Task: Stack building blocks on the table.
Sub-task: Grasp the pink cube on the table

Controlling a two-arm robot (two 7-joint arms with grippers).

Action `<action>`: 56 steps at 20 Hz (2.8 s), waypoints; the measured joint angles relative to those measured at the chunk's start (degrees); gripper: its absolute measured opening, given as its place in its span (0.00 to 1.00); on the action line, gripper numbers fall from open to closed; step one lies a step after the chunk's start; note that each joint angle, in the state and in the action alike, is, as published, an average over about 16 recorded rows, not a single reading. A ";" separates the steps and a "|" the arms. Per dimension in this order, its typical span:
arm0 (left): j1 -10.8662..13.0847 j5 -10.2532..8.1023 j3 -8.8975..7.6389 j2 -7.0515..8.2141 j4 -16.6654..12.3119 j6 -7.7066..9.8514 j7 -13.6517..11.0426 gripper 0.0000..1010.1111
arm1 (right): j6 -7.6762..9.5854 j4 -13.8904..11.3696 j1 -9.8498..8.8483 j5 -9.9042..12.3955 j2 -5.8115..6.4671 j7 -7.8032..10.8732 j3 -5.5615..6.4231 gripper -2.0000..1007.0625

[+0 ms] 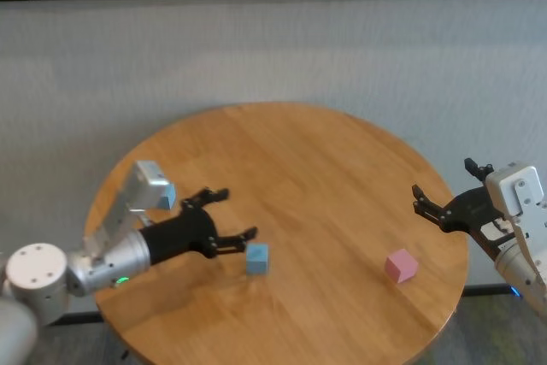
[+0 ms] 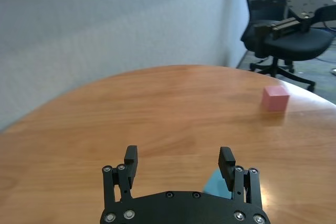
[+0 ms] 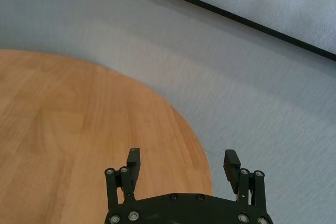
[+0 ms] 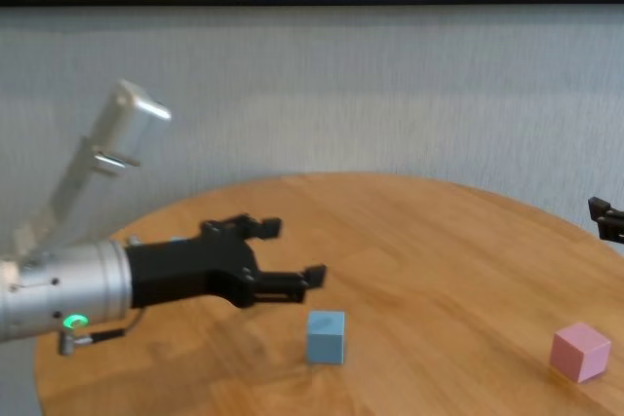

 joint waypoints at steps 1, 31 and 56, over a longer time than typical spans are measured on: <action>0.71 0.02 -0.43 0.73 -1.46 0.50 0.60 0.99 | 0.00 0.00 0.00 0.00 0.00 0.00 0.00 1.00; 13.58 0.16 -6.80 9.83 -18.86 6.85 9.51 0.99 | 2.06 -4.68 -1.40 2.32 2.31 4.01 1.95 1.00; 12.90 -0.07 -6.58 9.41 -17.90 6.27 9.12 0.99 | 15.99 -19.49 -15.16 12.27 14.34 14.35 12.17 1.00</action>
